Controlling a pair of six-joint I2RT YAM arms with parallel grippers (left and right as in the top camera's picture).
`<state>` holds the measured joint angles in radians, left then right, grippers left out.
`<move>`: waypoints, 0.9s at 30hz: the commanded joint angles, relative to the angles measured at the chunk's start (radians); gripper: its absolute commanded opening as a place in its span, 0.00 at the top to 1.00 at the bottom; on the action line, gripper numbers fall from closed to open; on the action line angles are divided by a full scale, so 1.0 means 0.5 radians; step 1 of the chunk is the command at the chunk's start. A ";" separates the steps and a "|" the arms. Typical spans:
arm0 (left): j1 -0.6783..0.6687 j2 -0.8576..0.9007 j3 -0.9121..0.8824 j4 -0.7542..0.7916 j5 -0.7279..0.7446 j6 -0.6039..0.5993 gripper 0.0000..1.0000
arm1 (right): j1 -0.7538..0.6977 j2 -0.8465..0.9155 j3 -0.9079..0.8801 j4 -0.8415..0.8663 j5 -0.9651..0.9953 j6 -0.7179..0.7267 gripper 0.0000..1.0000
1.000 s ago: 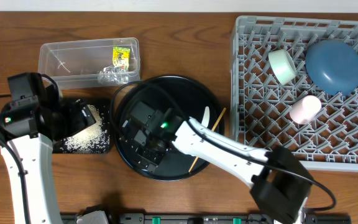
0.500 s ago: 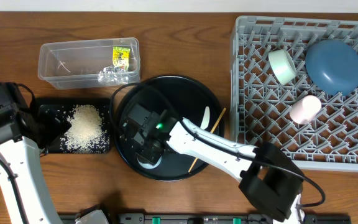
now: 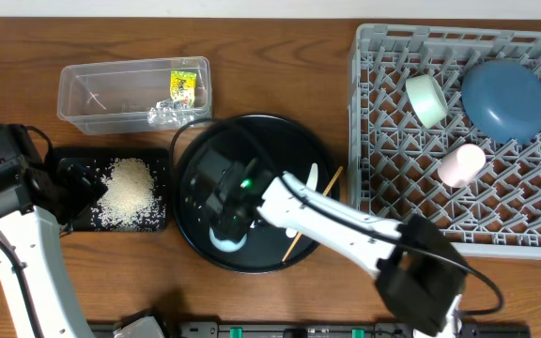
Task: Sort waste into correct bins and load items into the dishwasher rack
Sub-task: 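Move the right gripper back to the tray and grasp the light-blue cup, then carry the light-blue cup right and place it in the rack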
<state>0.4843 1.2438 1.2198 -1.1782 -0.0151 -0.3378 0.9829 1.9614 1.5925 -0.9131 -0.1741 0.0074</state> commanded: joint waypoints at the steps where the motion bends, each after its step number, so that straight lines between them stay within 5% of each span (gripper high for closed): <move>1: 0.011 0.008 0.016 -0.008 -0.039 -0.011 0.07 | -0.143 -0.275 0.143 -0.043 0.175 0.013 0.74; 15: 0.011 0.008 0.016 -0.008 -0.038 -0.032 0.07 | -1.174 -0.854 0.151 -0.520 0.701 0.251 0.76; 27: 0.011 0.008 0.016 -0.008 -0.038 -0.032 0.07 | -2.419 -0.782 0.145 -0.526 0.700 0.253 0.77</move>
<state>0.4847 1.2438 1.2198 -1.1782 -0.0154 -0.3412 -0.1371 1.5513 1.6562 -1.1774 0.1658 0.1196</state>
